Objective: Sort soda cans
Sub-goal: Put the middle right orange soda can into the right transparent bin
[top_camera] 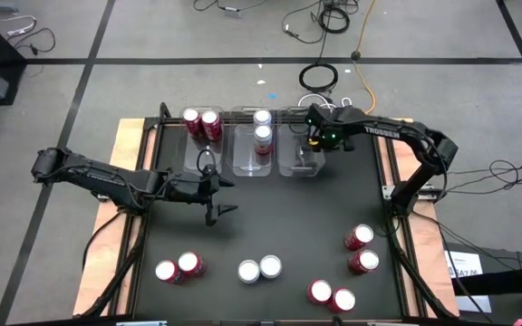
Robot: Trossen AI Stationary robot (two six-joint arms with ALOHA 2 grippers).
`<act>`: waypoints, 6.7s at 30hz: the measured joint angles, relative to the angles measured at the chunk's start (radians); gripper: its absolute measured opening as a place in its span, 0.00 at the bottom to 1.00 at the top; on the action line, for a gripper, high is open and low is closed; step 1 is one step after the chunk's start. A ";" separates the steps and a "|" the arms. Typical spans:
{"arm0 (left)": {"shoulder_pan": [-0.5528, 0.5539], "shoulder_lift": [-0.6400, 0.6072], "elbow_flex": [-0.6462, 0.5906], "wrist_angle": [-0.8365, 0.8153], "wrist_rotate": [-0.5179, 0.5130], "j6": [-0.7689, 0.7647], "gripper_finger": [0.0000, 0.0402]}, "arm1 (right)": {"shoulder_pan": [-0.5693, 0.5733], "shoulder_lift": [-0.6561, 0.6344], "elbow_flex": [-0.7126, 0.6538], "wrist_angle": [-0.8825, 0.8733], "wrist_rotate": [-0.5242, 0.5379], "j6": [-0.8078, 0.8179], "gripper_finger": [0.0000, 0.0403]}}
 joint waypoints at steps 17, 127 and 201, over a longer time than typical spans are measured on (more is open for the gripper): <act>-0.004 0.000 0.000 -0.058 0.011 0.000 0.92 | 0.226 -0.148 0.251 -0.485 0.184 -0.004 0.43; -0.004 0.000 0.000 -0.068 0.015 -0.010 0.92 | 0.596 -0.344 0.250 -0.163 -0.014 0.011 0.98; -0.005 0.000 0.000 -0.067 0.049 -0.010 0.92 | 1.304 0.271 0.434 -0.222 -0.118 0.401 0.98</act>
